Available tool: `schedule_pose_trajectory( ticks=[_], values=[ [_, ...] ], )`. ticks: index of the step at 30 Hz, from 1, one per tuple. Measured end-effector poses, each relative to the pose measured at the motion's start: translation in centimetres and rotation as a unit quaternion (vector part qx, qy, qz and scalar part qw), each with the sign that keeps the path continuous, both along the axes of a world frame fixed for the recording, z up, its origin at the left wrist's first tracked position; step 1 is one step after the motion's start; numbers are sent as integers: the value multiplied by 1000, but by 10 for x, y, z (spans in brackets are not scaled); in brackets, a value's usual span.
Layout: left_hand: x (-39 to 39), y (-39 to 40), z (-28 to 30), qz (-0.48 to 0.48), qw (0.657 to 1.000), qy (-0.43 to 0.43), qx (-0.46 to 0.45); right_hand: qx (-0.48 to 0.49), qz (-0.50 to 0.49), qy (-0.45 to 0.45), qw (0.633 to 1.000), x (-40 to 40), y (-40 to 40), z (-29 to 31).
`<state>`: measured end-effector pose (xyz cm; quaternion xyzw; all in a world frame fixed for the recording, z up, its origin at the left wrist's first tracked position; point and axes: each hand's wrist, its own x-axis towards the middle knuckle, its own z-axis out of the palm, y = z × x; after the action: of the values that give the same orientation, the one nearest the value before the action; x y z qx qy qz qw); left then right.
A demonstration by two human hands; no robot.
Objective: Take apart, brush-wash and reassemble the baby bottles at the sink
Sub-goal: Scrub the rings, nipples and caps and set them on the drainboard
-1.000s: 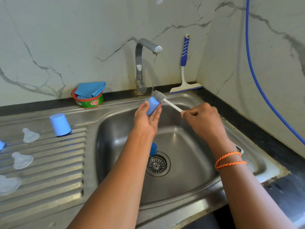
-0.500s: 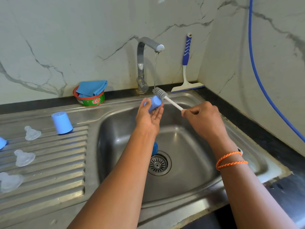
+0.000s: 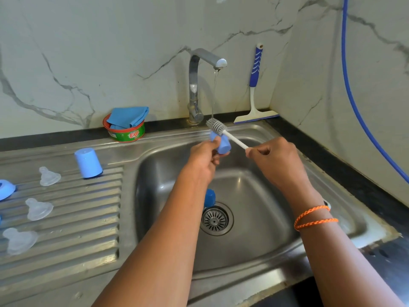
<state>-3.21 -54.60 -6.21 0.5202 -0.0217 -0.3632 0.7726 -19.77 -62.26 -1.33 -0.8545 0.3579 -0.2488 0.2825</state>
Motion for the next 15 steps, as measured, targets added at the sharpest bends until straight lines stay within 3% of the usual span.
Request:
schedule_pose_trajectory(
  ticks=[4,11,15],
  values=[
    [-7,-2,3,1,999,29,-20,1,-1,2,1000,4,5,-2],
    [7,4,1,152,977,116,-95,60,52,46,996,-8,-1,8],
    [7,6,1,94,990,87,-57,50,45,37,997,-4,2,4]
  ],
)
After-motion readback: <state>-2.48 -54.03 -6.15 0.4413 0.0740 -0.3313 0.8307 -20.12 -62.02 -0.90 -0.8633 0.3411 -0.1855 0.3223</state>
